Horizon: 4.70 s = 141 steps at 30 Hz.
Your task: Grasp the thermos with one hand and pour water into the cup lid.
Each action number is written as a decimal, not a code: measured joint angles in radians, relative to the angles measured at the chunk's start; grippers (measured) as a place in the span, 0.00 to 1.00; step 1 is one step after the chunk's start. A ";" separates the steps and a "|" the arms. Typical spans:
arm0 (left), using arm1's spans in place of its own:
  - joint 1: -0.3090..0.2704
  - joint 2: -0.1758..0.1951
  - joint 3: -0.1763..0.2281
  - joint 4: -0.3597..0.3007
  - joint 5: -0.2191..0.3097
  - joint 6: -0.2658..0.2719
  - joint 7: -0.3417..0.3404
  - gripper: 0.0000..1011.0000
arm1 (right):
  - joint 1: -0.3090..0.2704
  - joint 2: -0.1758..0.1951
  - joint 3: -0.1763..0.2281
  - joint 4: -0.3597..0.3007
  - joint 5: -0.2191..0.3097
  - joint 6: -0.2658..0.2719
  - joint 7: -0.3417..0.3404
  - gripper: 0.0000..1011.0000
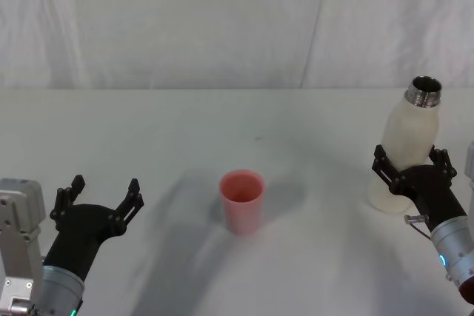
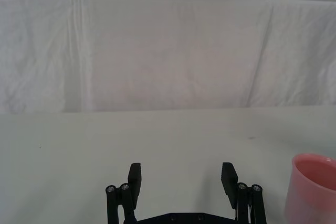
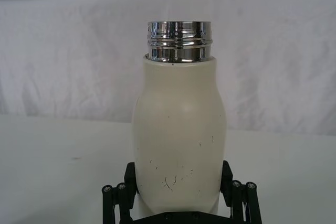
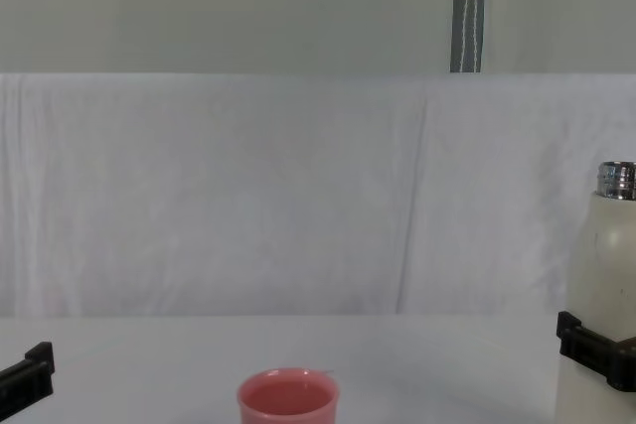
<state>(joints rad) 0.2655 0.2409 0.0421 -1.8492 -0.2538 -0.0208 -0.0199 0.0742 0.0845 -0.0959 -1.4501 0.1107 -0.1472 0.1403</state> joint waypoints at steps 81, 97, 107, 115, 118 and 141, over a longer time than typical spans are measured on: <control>0.000 0.000 0.000 0.000 0.000 0.000 0.000 0.99 | -0.041 0.019 -0.009 -0.061 0.008 0.030 0.005 0.99; 0.000 0.000 0.000 0.000 0.000 0.000 0.000 0.99 | -0.064 0.023 -0.008 -0.089 0.004 0.036 0.002 0.99; 0.000 0.000 0.000 0.000 0.000 0.000 0.000 0.99 | -0.081 0.027 -0.005 -0.112 0.001 0.041 0.000 0.99; 0.000 0.000 0.000 0.000 0.000 0.000 0.000 0.99 | -0.106 0.031 0.000 -0.142 -0.001 0.046 -0.003 0.99; 0.000 0.000 0.000 0.000 0.000 0.000 0.000 0.99 | -0.124 0.035 0.006 -0.162 -0.001 0.049 -0.005 0.99; 0.000 0.000 0.000 0.000 0.000 0.000 0.000 0.99 | -0.247 0.034 -0.002 -0.254 -0.004 0.019 -0.004 0.99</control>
<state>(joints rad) 0.2655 0.2410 0.0421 -1.8492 -0.2539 -0.0208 -0.0199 -0.1731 0.1181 -0.0978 -1.7046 0.1066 -0.1283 0.1360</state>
